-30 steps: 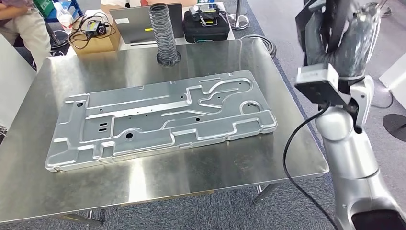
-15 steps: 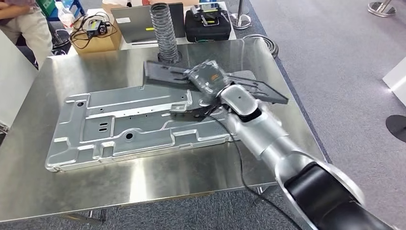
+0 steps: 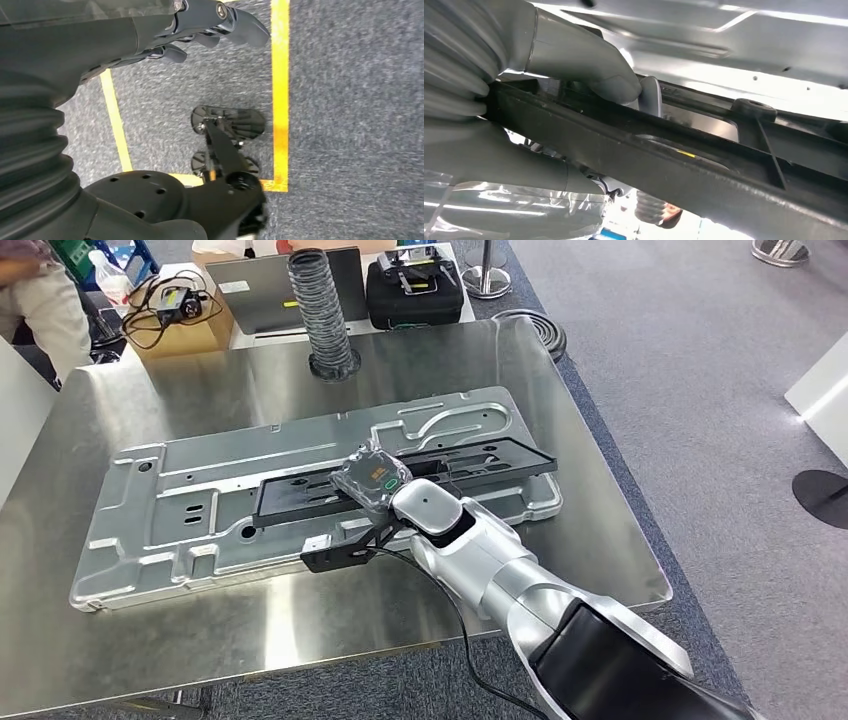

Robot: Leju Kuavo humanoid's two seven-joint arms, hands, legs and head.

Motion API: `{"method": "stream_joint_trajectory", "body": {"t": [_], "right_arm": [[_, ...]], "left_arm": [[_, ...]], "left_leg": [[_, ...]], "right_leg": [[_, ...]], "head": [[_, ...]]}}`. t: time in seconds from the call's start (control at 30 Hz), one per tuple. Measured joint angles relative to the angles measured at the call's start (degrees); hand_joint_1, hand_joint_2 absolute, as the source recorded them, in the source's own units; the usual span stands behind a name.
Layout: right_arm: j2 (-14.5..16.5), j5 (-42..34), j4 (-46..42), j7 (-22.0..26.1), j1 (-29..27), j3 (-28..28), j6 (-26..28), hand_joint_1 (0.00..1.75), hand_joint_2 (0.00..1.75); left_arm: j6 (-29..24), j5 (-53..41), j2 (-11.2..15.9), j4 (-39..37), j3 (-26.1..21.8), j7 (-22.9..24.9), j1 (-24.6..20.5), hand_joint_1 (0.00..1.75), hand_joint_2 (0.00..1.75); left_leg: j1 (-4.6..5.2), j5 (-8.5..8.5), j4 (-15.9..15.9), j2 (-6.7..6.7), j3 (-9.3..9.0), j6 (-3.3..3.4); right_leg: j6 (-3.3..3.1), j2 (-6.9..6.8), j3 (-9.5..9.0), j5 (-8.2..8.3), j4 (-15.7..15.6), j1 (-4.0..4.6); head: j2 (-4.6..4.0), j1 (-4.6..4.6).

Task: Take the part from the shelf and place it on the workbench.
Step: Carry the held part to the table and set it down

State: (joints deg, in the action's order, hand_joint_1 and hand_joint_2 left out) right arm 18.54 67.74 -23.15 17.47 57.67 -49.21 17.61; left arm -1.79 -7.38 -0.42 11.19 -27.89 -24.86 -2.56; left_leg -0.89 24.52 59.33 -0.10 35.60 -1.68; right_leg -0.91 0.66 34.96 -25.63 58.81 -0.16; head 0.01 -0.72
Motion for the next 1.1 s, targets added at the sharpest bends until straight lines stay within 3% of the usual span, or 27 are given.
{"method": "stream_joint_trajectory", "body": {"t": [0.13, 0.2, 0.27, 0.3, 0.33, 0.4, 0.47, 0.5, 0.6, 0.67, 0.77, 0.8, 0.83, 0.87, 0.97, 1.03, 1.1], "right_arm": [[0.07, -0.34, 0.87, 0.08, -1.16, -0.13, 0.81, 0.0, 0.0], [0.03, -0.48, 1.2, 0.27, -1.52, -0.17, 1.44, 0.0, 0.0], [-0.04, -0.66, 1.5, 0.57, -2.15, -0.19, 2.06, 0.0, 0.0], [-0.07, -0.78, 1.64, 0.72, -2.54, -0.19, 2.39, 0.0, 0.0], [-0.1, -0.95, 1.76, 0.86, -2.86, -0.19, 2.74, 0.0, 0.0], [-0.1, -1.6, 1.88, 1.18, -3.11, -0.13, 3.64, 0.0, 0.0], [-0.09, -2.63, 1.83, 1.69, -3.04, 0.19, 4.46, 0.0, 0.0], [-0.08, -3.08, 1.8, 1.96, -3.01, 0.42, 4.69, 0.0, 0.0], [-0.09, -3.97, 1.71, 2.5, -3.02, 1.03, 4.85, 0.0, 0.0], [-0.08, -6.22, 1.26, 3.92, -3.08, 1.87, 5.12, 0.0, 0.0], [-0.07, -15.53, -0.68, 9.75, -3.66, 5.2, 4.09, 0.0, 0.0], [-0.09, -20.28, -1.77, 12.22, -4.15, 6.92, 2.37, 0.0, 0.0], [-0.11, -26.3, -3.51, 14.49, -4.83, 9.08, -0.47, 0.0, 0.0], [-0.17, -33.51, -6.11, 16.23, -5.71, 11.55, -4.29, 0.0, 0.0], [-1.03, -56.38, -19.03, 17.81, -9.43, 19.25, -15.55, 0.0, 0.0], [-2.67, -67.52, -30.91, 17.81, -12.68, 23.7, -18.11, 0.0, 0.0], [-5.16, -72.99, -43.88, 17.59, -16.24, 27.77, -17.5, 0.0, 0.0]], "left_arm": [[-0.24, -0.64, -0.14, 0.0, 0.01, -0.73, 0.04, 0.0, 1.75], [-0.63, -0.9, -0.28, 0.0, 0.01, -0.68, -0.09, 0.0, 1.75], [-1.04, -1.11, -0.3, 0.0, 0.0, -0.62, -0.25, 0.0, 1.75], [-1.13, -1.17, -0.31, 0.0, 0.0, -0.63, -0.28, 0.0, 1.31], [-1.16, -1.22, -0.32, 0.0, 0.0, -0.67, -0.3, 0.0, 0.87], [-1.16, -1.37, -0.38, 0.0, 0.0, -0.73, -0.4, 0.0, 0.0], [-1.17, -1.65, -0.57, 0.0, 0.0, -0.58, -0.59, 0.0, 0.0], [-1.19, -1.79, -0.67, 0.0, 0.0, -0.45, -0.69, 0.0, 0.0], [-1.22, -2.09, -0.78, 0.0, 0.01, -0.13, -0.81, 0.0, 0.0], [-1.22, -2.24, -0.86, 0.0, 0.02, 0.12, -0.86, 0.0, 0.0], [-1.26, -2.39, -0.96, 0.0, 0.02, 0.76, -0.94, 0.0, 0.0], [-1.26, -2.35, -0.96, 0.0, -0.02, 0.9, -0.92, 0.0, 0.0], [-1.25, -2.27, -0.96, 0.0, -0.09, 1.01, -0.9, 0.0, 0.0], [-1.17, -2.16, -0.96, 0.0, -0.23, 1.03, -0.9, 0.0, 0.0], [-0.72, -1.53, -0.94, 0.0, -0.99, 0.35, -0.88, 0.0, 0.0], [-0.33, -0.9, -0.96, 0.0, -1.73, -0.68, -0.7, 0.0, 0.0], [0.01, -0.27, -0.98, 0.0, -2.64, -1.68, -0.26, 0.0, 0.0]], "left_leg": [[-0.09, 0.01, -1.2, -0.01, -0.52, 1.13], [-0.24, -0.16, -1.53, 0.13, -0.68, 1.75], [-0.14, -0.12, -1.51, 0.19, -0.69, 2.1], [-0.11, -0.09, -1.45, 0.19, -0.7, 2.15], [-0.09, -0.05, -1.36, 0.17, -0.7, 2.18], [-0.03, 0.06, -1.15, 0.07, -0.76, 2.14], [0.18, 0.19, -0.94, -0.02, -0.73, 1.9], [0.24, 0.21, -0.89, -0.04, -0.69, 1.68], [0.16, 0.22, -1.04, -0.01, -0.69, 0.78], [0.11, 1.48, 0.39, 0.0, -0.21, 0.22], [-0.11, 6.7, 10.1, 0.0, 3.86, -0.51], [-0.21, 7.76, 13.22, 0.01, 5.23, -0.72], [-0.31, 7.74, 14.48, 0.02, 5.77, -0.89], [-0.44, 6.65, 13.46, 0.03, 5.23, -1.01], [-0.71, 1.77, 2.64, -0.04, -0.18, -1.06], [-0.51, 1.2, -0.7, -0.31, -1.83, -0.41], [-0.31, 1.22, -0.77, -0.56, -1.82, 0.62]], "right_leg": [[1.23, -0.03, 0.13, -0.61, 0.52, -0.02], [1.74, -0.11, 2.08, -3.28, 4.91, -0.1], [2.1, -0.16, 5.77, -6.71, 12.67, -0.15], [2.18, -0.18, 7.1, -7.41, 15.37, -0.17], [2.16, -0.19, 7.5, -7.03, 16.05, -0.18], [1.77, -0.22, 4.99, -3.54, 10.7, -0.13], [1.05, -0.34, 1.36, -0.52, 3.02, 0.09], [0.77, -0.4, 0.36, 0.09, 0.84, 0.24], [0.16, -0.39, -0.12, 0.42, -0.47, 0.38], [-0.38, -0.41, -0.5, 0.87, -1.23, 0.04], [-0.72, -0.51, -0.7, 1.12, -1.59, -0.12], [-0.73, -0.51, -0.71, 1.11, -1.58, -0.12], [-0.71, -0.5, -0.71, 1.09, -1.53, -0.14], [-0.64, -0.49, -0.73, 1.04, -1.45, -0.19], [0.1, -0.44, -0.7, 0.58, -0.81, -0.24], [0.79, -0.6, -0.57, 0.39, -0.55, -0.06], [1.46, -0.82, -0.61, 0.39, -0.64, -0.07]], "head": [[-0.01, 0.01], [0.0, 0.16], [0.0, 0.27], [0.0, 0.27], [0.0, 0.28], [0.0, 0.28], [0.0, 0.24], [0.0, 0.24], [-0.01, 0.25], [0.0, 0.17], [-0.01, 0.04], [-0.01, 0.05], [-0.01, 0.05], [-0.01, 0.04], [-0.01, -0.05], [0.0, -0.16], [0.0, -0.17]]}}
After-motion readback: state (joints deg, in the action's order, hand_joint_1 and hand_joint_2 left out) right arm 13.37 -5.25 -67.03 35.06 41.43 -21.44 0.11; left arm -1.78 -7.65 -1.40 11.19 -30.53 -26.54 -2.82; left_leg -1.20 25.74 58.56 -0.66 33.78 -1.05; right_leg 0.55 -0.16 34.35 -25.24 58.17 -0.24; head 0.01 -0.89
